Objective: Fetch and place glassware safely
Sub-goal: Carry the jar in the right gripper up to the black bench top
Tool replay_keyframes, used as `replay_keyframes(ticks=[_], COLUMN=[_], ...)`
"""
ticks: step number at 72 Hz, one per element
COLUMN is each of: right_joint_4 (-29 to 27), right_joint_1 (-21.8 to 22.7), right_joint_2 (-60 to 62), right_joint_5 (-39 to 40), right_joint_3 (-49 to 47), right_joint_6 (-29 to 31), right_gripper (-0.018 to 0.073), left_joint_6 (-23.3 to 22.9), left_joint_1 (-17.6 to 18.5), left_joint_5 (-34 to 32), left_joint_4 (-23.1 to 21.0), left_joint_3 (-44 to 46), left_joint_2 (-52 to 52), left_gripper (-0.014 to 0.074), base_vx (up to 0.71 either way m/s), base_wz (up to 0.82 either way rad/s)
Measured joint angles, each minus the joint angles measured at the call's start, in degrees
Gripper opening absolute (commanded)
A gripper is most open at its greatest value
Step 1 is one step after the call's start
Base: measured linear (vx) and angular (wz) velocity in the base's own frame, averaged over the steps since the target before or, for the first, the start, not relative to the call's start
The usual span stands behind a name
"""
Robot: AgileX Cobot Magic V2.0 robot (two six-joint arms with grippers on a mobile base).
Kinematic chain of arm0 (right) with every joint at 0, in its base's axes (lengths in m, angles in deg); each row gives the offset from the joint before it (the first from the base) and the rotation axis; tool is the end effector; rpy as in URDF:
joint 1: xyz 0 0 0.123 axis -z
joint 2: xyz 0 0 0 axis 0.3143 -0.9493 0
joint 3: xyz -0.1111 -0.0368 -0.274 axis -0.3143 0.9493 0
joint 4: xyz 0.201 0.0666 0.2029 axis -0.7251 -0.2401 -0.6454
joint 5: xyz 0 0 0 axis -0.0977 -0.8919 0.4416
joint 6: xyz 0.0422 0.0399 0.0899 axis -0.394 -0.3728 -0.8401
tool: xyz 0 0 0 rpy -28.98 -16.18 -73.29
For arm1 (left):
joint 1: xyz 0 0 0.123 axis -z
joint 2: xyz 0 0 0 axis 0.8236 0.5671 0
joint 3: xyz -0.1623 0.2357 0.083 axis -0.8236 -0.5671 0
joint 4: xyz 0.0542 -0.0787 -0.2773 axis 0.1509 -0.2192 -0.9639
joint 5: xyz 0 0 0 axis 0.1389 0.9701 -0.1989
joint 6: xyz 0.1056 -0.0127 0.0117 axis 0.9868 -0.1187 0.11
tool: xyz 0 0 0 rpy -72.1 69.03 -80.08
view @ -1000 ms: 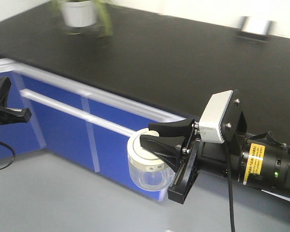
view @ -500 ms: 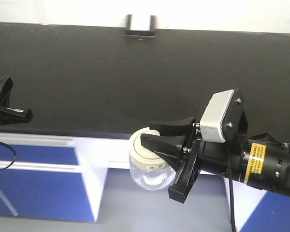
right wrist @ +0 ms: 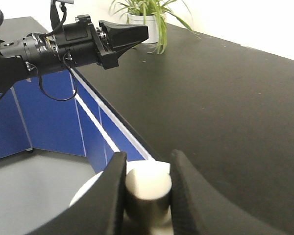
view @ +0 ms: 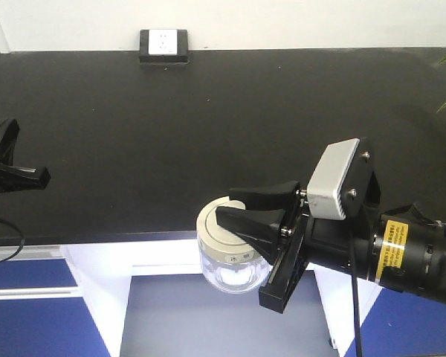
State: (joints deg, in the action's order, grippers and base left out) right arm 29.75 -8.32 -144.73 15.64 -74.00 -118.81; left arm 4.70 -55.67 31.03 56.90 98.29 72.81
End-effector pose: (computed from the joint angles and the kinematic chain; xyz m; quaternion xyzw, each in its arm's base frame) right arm 0.2271 0.1824 0.2636 -0.3934 0.6542 0.3332 0.5534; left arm 0.3060 -0.0118 0.2221 0.0506 0.6699 -0.0323 0.7400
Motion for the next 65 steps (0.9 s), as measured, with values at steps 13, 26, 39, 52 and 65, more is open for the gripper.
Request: replay_keyframes(ticks=[13,26,39,52,65], right_joint_4=[0.00,0.00,0.00,0.00,0.00], right_joint_1=[0.00,0.00,0.00,0.00,0.00], right_joint_2=[0.00,0.00,0.00,0.00,0.00], right_joint_5=[0.00,0.06,0.06,0.06,0.06], right_joint_3=[0.00,0.00,0.00,0.00,0.00], right_joint_6=[0.00,0.00,0.00,0.00,0.00], right_gripper=[-0.0003,-0.0003,-0.0003,-0.0003,-0.0003], left_joint_6=[0.00,0.00,0.00,0.00,0.00], left_joint_1=[0.00,0.00,0.00,0.00,0.00], left_joint_5=[0.00,0.00,0.00,0.00,0.00], left_joint_4=[0.00,0.00,0.00,0.00,-0.05], left_joint_3=[0.00,0.00,0.00,0.00,0.00], left_joint_2=[0.00,0.00,0.00,0.00,0.00], left_gripper=[-0.0007,-0.0007,-0.0007,-0.0007,-0.0007], base_vx=[0.11,0.15,0.18,0.18,0.16], base_wz=[-0.07,-0.02,0.03,0.07,0.07])
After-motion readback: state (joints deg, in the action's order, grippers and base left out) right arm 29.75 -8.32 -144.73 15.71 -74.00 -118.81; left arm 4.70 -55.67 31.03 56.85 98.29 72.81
